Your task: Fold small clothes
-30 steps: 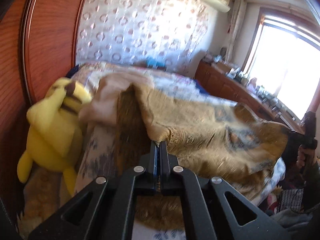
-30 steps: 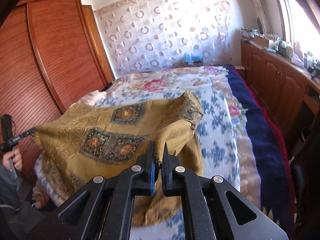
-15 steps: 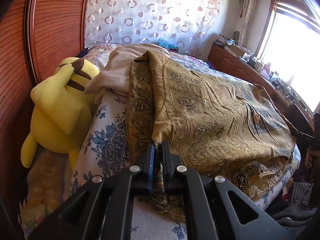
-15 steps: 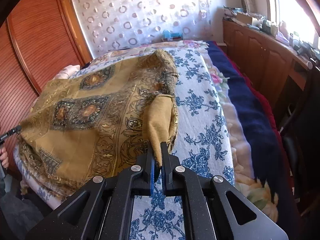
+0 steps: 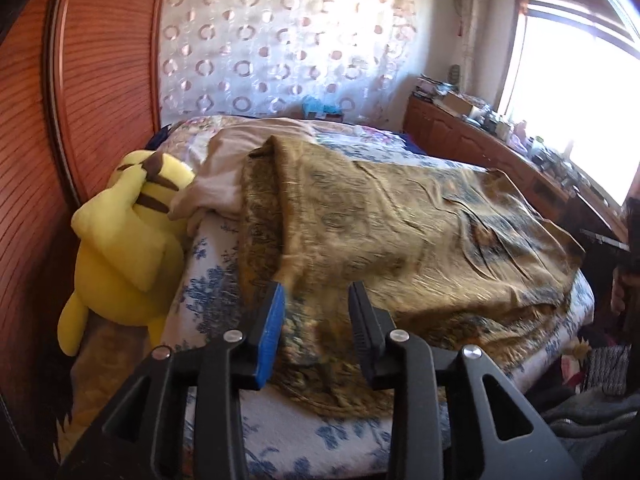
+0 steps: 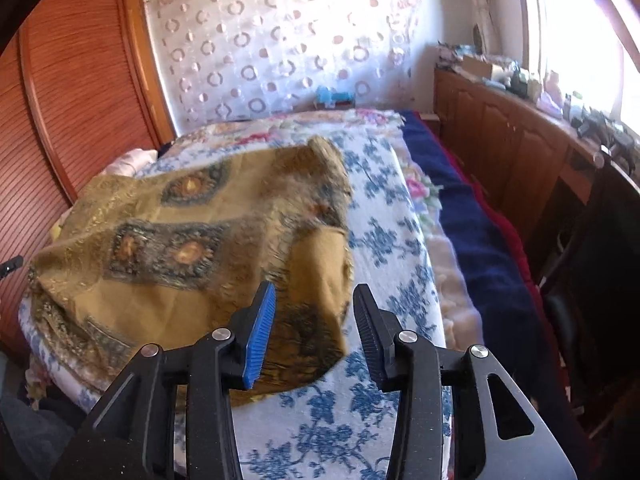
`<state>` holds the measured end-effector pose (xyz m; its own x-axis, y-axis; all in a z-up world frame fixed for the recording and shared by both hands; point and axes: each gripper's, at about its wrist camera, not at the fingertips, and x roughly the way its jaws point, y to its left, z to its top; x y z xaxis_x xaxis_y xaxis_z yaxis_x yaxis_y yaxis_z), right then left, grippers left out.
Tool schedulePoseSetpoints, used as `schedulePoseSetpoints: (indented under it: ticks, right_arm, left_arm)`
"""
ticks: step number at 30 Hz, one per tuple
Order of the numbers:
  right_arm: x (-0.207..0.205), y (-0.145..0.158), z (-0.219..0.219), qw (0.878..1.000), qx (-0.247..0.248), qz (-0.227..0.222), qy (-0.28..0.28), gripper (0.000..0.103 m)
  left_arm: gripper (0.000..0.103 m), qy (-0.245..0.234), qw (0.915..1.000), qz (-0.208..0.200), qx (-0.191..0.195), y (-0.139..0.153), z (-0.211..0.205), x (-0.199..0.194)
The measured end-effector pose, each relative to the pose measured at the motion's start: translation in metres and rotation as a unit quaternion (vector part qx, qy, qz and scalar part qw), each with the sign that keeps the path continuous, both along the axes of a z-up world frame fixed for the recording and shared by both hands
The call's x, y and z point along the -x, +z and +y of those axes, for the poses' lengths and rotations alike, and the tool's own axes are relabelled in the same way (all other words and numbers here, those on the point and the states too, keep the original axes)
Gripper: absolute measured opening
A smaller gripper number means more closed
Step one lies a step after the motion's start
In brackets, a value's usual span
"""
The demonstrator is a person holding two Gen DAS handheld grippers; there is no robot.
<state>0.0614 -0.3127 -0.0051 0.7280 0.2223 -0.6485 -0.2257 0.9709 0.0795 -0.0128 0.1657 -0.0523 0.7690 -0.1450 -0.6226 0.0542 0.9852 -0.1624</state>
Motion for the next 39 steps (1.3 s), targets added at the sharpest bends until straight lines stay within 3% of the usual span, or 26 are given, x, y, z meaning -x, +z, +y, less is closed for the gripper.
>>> schedulePoseSetpoints:
  ticks: [9,20,24,29,35,36,38,39]
  right_arm:
    - [0.011,-0.003,0.073,0.994,-0.021,0.009,0.106,0.041]
    - [0.022,-0.025,0.188,0.967,-0.015,0.039,0.251,0.041]
    - [0.023,-0.037,0.210,0.958,-0.010,0.055,0.280,0.041]
    - [0.025,-0.051,0.232,0.949,-0.003,0.075,0.307,0.041]
    - [0.020,-0.065,0.243,0.947,0.027,0.081,0.309,0.041]
    - [0.019,-0.067,0.244,0.947,0.031,0.082,0.308,0.040]
    - [0.018,-0.069,0.245,0.948,0.041,0.074,0.306,0.026]
    - [0.018,-0.069,0.246,0.948,0.045,0.072,0.308,0.014]
  left_arm:
    - [0.032,-0.046,0.9984,0.034,-0.001,-0.022,-0.041,-0.002]
    - [0.032,-0.077,0.9956,0.052,-0.004,-0.036,-0.063,-0.013]
    - [0.032,-0.073,0.9957,0.056,-0.011,-0.042,-0.062,-0.031]
    - [0.032,-0.064,0.9961,0.060,0.010,-0.047,-0.057,-0.047]
    - [0.032,-0.067,0.9962,0.053,-0.017,-0.049,-0.064,-0.045]
    - [0.032,-0.068,0.9961,0.053,-0.019,-0.049,-0.063,-0.045]
    - [0.029,-0.071,0.9958,0.052,-0.025,-0.049,-0.064,-0.045]
    - [0.013,-0.071,0.9957,0.052,-0.029,-0.048,-0.064,-0.045]
